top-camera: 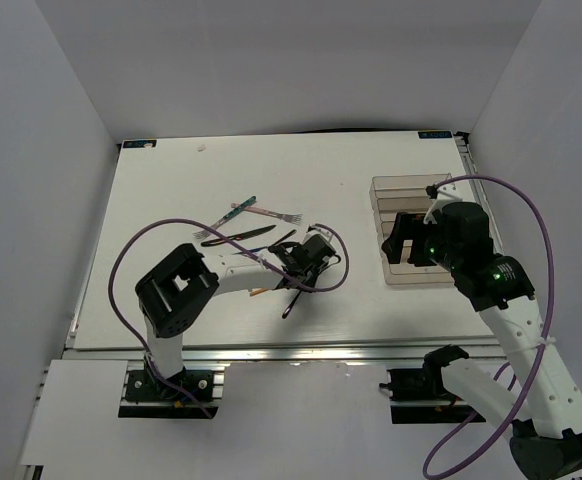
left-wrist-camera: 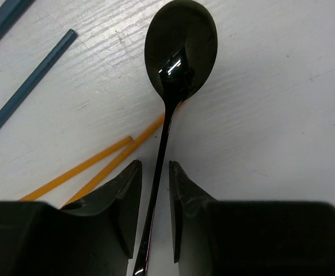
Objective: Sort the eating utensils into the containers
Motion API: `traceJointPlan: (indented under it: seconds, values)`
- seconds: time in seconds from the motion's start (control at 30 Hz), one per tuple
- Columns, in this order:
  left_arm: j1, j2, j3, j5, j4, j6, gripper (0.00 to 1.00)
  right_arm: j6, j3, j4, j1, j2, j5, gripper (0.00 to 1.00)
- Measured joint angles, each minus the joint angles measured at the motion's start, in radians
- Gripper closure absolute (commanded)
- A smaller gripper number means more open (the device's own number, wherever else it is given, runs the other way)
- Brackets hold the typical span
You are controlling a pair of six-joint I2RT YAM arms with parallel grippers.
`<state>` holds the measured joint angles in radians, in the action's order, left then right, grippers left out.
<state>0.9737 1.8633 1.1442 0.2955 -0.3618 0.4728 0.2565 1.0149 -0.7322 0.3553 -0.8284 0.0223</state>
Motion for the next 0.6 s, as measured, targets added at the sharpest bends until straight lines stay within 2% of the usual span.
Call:
traceJointPlan:
  seconds: [0.2,0.37,0.6]
  values:
    - [0.006,0.014,-0.001,0.003,0.032,0.01,0.77,0.0,0.0,0.0,0.0,0.0,0.0,0.11]
    - [0.023,0.018,-0.002,0.014,0.042,0.024,1.0,0.0,0.0,0.0,0.0,0.002,-0.001,0.11]
    - [0.052,0.02,-0.002,0.029,0.051,0.019,1.0,0.005,0.0,0.002,0.0,0.016,0.0,0.11]
